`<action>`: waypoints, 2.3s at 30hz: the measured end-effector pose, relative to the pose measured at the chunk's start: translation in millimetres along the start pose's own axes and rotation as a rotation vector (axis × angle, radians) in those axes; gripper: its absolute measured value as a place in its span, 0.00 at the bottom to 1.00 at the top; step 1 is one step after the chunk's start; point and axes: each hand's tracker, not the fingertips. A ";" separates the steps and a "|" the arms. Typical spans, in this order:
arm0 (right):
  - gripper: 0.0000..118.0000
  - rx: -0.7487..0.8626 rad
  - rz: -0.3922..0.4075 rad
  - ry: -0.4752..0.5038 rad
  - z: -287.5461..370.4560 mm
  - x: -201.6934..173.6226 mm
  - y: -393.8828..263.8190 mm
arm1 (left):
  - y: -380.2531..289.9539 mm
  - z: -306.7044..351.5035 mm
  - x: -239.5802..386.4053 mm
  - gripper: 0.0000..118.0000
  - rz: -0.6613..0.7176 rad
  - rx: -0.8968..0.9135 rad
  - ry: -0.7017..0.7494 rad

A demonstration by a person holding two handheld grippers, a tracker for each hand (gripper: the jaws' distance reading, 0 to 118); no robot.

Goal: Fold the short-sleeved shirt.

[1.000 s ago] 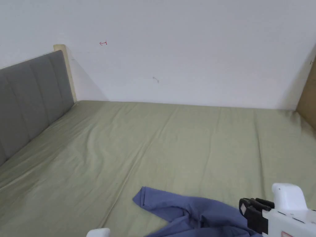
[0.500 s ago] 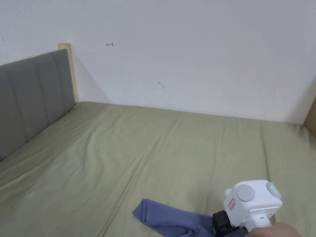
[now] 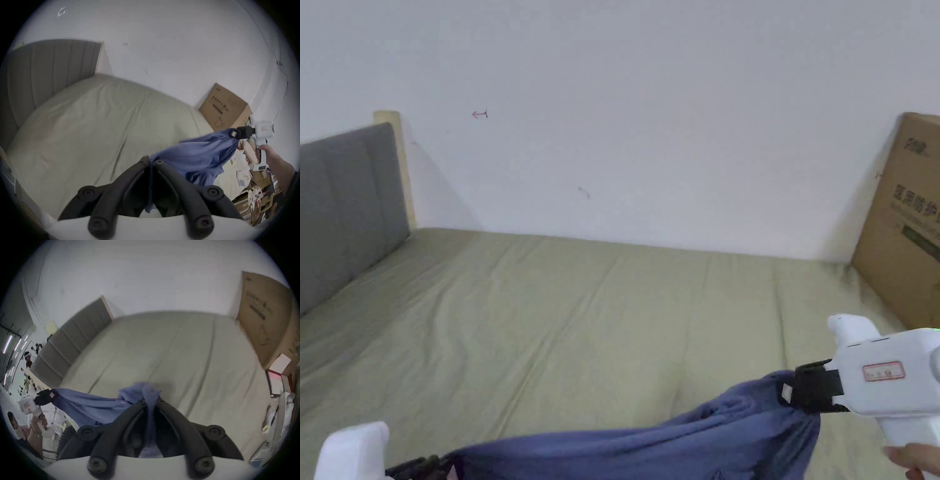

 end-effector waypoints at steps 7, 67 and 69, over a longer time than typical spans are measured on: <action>0.03 0.215 -0.065 0.018 122.9 -7.7 16.6 | 109.5 26.5 43.1 0.02 -0.156 0.133 -0.120; 0.03 -0.262 -0.258 -0.076 15.2 10.5 -229.0 | -56.8 29.4 24.9 0.02 -0.005 -0.368 0.036; 0.04 -0.274 -0.259 -0.100 12.6 13.3 -232.7 | -56.9 16.6 25.9 0.02 0.025 -0.432 -0.003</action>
